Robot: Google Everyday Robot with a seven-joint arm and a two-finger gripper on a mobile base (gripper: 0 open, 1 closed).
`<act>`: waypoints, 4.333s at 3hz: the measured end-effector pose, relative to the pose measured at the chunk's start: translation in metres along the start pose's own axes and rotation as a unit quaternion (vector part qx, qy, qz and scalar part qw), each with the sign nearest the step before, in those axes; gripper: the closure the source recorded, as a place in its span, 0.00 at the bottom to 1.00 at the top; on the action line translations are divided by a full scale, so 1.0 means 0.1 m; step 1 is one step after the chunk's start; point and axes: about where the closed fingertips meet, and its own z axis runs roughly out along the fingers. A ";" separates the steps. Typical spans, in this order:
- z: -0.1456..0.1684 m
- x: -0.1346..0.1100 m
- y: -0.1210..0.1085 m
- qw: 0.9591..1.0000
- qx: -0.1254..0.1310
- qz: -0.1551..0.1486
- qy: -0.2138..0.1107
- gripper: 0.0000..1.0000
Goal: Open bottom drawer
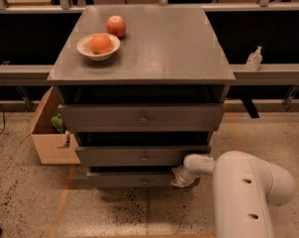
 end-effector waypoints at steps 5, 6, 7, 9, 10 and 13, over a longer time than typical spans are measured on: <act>0.00 0.00 0.00 1.000 0.000 0.000 0.000 0.00; -0.31 -0.14 0.12 1.000 -0.024 0.002 0.009 0.00; -0.94 -0.44 0.37 0.997 -0.072 -0.001 0.029 0.16; -1.45 -0.71 0.57 0.991 -0.125 0.002 0.048 0.37; -1.48 -0.71 0.68 0.991 -0.120 0.009 0.058 0.13; -0.73 -0.44 0.56 0.998 -0.018 0.012 0.053 0.00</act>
Offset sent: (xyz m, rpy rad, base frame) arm -0.0727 0.0087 0.1753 -0.1034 0.2687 0.0556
